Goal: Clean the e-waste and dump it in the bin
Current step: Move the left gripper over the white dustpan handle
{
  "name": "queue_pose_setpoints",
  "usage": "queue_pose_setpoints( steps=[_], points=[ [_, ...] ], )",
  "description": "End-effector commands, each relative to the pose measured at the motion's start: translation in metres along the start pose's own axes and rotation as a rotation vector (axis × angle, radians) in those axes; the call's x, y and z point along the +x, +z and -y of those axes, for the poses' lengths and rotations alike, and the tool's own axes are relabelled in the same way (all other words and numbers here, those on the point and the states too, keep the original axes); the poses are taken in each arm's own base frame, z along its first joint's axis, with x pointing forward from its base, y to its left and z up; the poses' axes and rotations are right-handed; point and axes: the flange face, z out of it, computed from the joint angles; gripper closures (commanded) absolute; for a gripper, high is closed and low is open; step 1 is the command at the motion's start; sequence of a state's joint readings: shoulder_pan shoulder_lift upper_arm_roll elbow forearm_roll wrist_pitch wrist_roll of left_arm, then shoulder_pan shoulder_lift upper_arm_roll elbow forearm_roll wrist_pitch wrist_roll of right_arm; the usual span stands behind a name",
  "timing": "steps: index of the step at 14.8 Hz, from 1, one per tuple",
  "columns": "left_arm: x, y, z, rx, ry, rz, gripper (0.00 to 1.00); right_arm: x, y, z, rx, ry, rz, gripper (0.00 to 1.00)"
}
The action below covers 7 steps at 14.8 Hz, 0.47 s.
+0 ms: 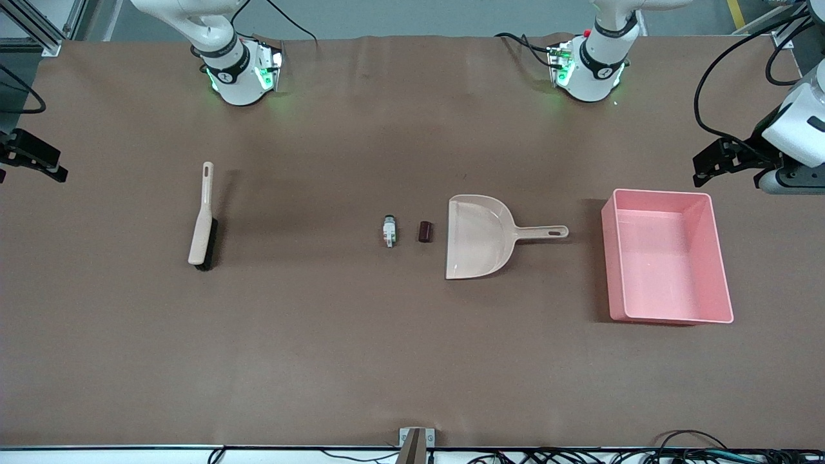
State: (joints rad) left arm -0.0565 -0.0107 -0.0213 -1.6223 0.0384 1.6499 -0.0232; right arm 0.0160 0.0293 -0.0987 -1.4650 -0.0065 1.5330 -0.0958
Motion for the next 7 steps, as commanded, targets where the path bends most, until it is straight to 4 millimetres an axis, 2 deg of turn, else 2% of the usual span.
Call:
queue_pose_setpoints(
  steps=[1,6,7],
  points=[
    [0.0003,-0.0036,-0.0011,0.007,0.007,-0.003,0.0,-0.0048,-0.001,-0.0006,0.013,0.004,-0.001,0.0],
    [0.0015,-0.0064,-0.0059,0.008,0.013,-0.01,0.0,-0.0041,-0.0014,0.001,0.012,0.001,-0.005,0.0],
    [0.0059,-0.0021,-0.0079,0.008,0.016,-0.004,0.0,-0.0044,-0.0013,0.0002,0.012,0.002,-0.004,0.0]
  ],
)
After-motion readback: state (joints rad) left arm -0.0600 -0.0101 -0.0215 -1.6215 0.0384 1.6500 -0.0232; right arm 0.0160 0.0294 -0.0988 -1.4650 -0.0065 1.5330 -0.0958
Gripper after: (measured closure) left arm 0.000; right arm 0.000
